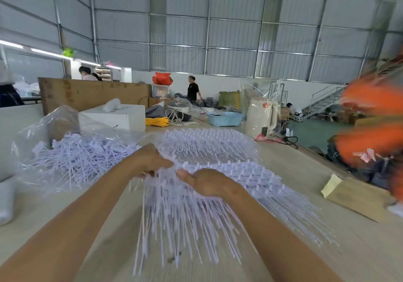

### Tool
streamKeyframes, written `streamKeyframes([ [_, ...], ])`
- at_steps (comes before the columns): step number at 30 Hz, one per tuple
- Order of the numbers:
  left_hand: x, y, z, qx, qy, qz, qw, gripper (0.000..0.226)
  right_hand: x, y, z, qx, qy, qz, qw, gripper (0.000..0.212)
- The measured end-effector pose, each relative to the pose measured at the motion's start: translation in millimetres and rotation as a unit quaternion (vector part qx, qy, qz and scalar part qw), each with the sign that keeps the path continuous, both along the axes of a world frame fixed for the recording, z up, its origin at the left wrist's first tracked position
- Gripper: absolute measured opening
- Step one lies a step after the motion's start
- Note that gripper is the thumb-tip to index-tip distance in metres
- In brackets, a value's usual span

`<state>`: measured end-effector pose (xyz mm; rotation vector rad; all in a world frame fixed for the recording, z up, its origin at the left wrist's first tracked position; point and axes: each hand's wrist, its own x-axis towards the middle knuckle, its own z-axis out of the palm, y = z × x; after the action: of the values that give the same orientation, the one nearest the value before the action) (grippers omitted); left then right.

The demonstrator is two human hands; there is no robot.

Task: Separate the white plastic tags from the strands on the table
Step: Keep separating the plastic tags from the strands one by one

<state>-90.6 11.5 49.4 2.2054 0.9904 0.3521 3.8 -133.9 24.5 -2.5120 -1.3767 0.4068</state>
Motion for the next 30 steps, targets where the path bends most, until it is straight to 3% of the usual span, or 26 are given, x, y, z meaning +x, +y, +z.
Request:
streamKeyframes([
  [2, 5.7, -3.6, 9.6, -0.071, -0.066, 0.000, 0.995, 0.031, -6.2, 3.0, 8.3, 0.051, 0.063, -0.015, 0.997, 0.100],
  [5, 14.9, -12.7, 26.9, -0.081, -0.083, -0.008, 0.993, 0.041, -13.6, 7.0, 26.8, 0.102, 0.186, -0.020, 0.977, 0.101],
  [9, 23.7, -24.0, 42.6, -0.056, -0.065, -0.033, 0.996, 0.048, -7.9, 14.7, 51.4, 0.048, 0.234, -0.067, 0.969, 0.113],
  [10, 26.1, -26.7, 45.4, -0.054, -0.055, -0.044, 0.996, 0.049, -6.8, 15.2, 57.7, 0.038, 0.233, -0.073, 0.969, 0.100],
  [12, 31.3, -33.7, 50.9, -0.025, -0.051, -0.044, 0.997, 0.050, -12.3, 19.2, 64.5, 0.093, 0.227, -0.054, 0.968, 0.046],
  [13, 34.2, -38.2, 54.2, 0.002, -0.059, -0.035, 0.998, 0.050, -16.6, 22.3, 64.2, 0.141, 0.201, -0.042, 0.968, 0.026],
  [14, 36.9, -42.9, 57.4, 0.027, -0.076, -0.026, 0.996, 0.050, -19.7, 26.3, 61.7, 0.179, 0.156, -0.032, 0.971, 0.021],
  [16, 41.3, -51.0, 62.9, 0.041, -0.125, -0.021, 0.991, 0.048, -20.9, 34.1, 52.5, 0.209, 0.041, -0.049, 0.976, 0.035],
  [18, 40.9, -55.4, 65.0, 0.009, -0.170, -0.027, 0.985, 0.048, -17.4, 33.3, 47.3, 0.228, -0.051, -0.095, 0.968, 0.033],
  [23, 29.4, -58.4, 65.8, -0.141, -0.248, -0.107, 0.952, 0.046, 1.1, 11.7, 64.0, 0.252, -0.148, -0.128, 0.948, 0.018],
  [27, 30.3, -50.7, 52.5, -0.160, -0.342, -0.098, 0.921, 0.029, 14.5, -7.1, 105.3, 0.260, -0.203, -0.143, 0.933, 0.012],
  [30, 34.4, -44.2, 25.1, -0.211, -0.295, -0.058, 0.930, 0.026, 18.5, -29.6, 147.0, 0.316, -0.220, -0.149, 0.911, 0.019],
])
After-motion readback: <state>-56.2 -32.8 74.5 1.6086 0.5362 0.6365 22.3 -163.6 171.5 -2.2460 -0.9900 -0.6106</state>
